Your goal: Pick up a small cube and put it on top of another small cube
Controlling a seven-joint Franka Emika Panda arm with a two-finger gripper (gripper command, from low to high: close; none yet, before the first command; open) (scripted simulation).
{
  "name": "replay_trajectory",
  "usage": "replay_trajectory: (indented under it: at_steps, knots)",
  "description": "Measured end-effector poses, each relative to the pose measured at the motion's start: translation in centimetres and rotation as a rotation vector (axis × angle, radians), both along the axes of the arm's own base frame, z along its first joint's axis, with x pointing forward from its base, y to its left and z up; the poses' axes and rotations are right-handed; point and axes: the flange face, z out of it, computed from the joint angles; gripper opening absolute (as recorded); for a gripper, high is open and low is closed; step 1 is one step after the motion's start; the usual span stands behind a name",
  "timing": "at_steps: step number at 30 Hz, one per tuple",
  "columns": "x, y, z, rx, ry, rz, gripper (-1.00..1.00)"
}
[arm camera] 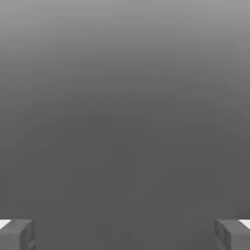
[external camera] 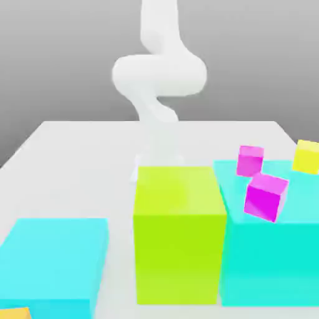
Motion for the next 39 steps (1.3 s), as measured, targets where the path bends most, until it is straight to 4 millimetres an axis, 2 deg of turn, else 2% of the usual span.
replay_trajectory:
  at_steps: [4, 9, 14, 18, 22, 26, 32, 36, 37, 39]
  knots:
    - [4.9, -2.5, -4.3, -0.004, 0.094, 0.019, 0.00]
    - [10.0, -5.9, -10.3, -0.008, 0.205, 0.038, 0.00]
    - [13.9, -9.4, -17.3, -0.014, 0.314, 0.054, 0.00]
    - [16.1, -12.6, -23.4, -0.018, 0.401, 0.061, 0.00]
    - [17.4, -15.6, -29.9, -0.025, 0.487, 0.071, 0.00]
    - [17.8, -18.3, -36.5, -0.035, 0.575, 0.089, 0.00]
    - [16.7, -22.7, -46.6, -0.050, 0.709, 0.111, 0.00]
    - [16.3, -23.6, -53.2, -0.055, 0.739, 0.118, 0.00]
    - [16.2, -23.7, -54.5, -0.055, 0.740, 0.118, -1.00]
    - [16.2, -23.7, -54.6, -0.054, 0.740, 0.119, -1.00]
